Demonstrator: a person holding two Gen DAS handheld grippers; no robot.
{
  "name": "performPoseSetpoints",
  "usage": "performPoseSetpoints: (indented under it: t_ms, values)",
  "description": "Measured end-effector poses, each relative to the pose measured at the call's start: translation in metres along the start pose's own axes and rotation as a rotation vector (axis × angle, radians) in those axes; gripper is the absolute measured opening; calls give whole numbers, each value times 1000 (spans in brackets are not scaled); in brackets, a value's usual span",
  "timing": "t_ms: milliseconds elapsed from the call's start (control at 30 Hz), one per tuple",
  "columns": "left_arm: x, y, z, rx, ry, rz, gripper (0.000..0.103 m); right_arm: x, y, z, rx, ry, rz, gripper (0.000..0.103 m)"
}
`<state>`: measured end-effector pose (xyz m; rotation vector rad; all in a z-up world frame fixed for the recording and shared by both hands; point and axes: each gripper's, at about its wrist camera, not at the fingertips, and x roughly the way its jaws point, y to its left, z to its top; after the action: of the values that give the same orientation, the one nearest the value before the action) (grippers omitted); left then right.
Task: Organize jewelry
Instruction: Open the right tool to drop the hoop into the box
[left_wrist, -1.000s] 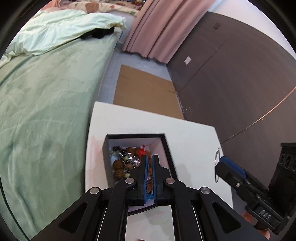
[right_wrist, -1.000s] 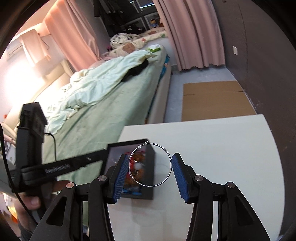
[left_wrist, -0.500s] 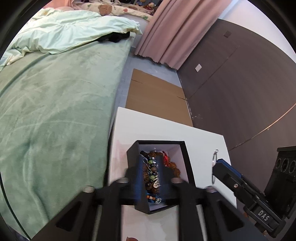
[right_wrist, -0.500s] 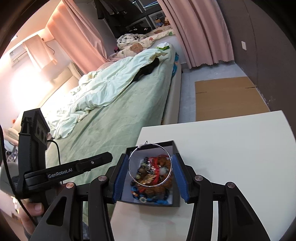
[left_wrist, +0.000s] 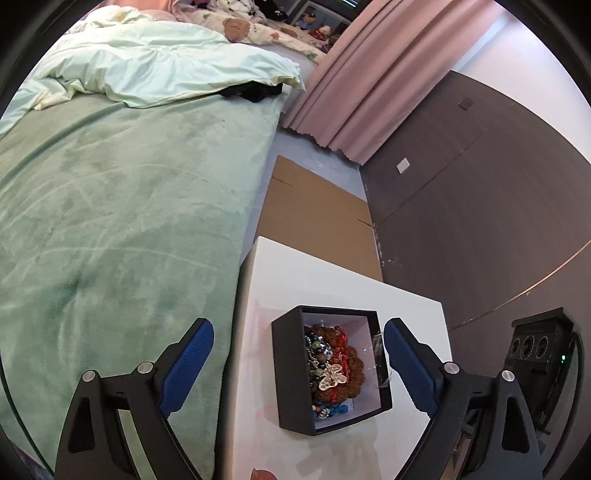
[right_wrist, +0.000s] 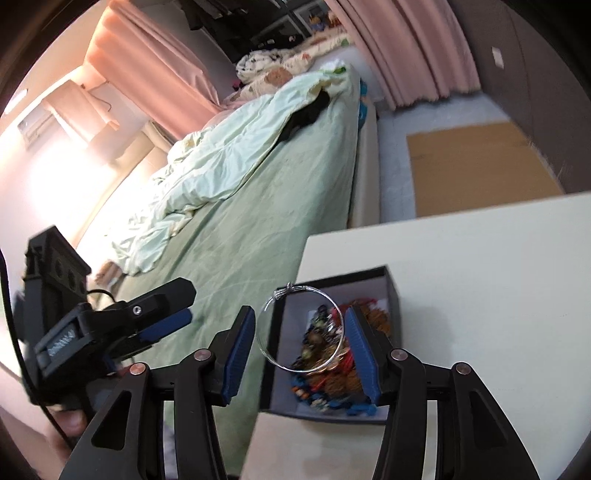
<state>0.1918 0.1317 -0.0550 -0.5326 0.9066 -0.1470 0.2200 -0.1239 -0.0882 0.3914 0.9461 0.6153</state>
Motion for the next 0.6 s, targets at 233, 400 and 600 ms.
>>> performPoseSetpoints:
  t_ms: [233, 400, 600]
  values:
    - [0, -9, -5, 42, -5, 4, 94, -14, -13, -2, 34, -10, -42, 80]
    - [-3, -17, -11, 68, -11, -3, 94, -36, -19, -4, 47, -58, -58, 90]
    - [-15, -30, -21, 115, -31, 0, 101, -68, -21, -11, 35, -102, -105, 96]
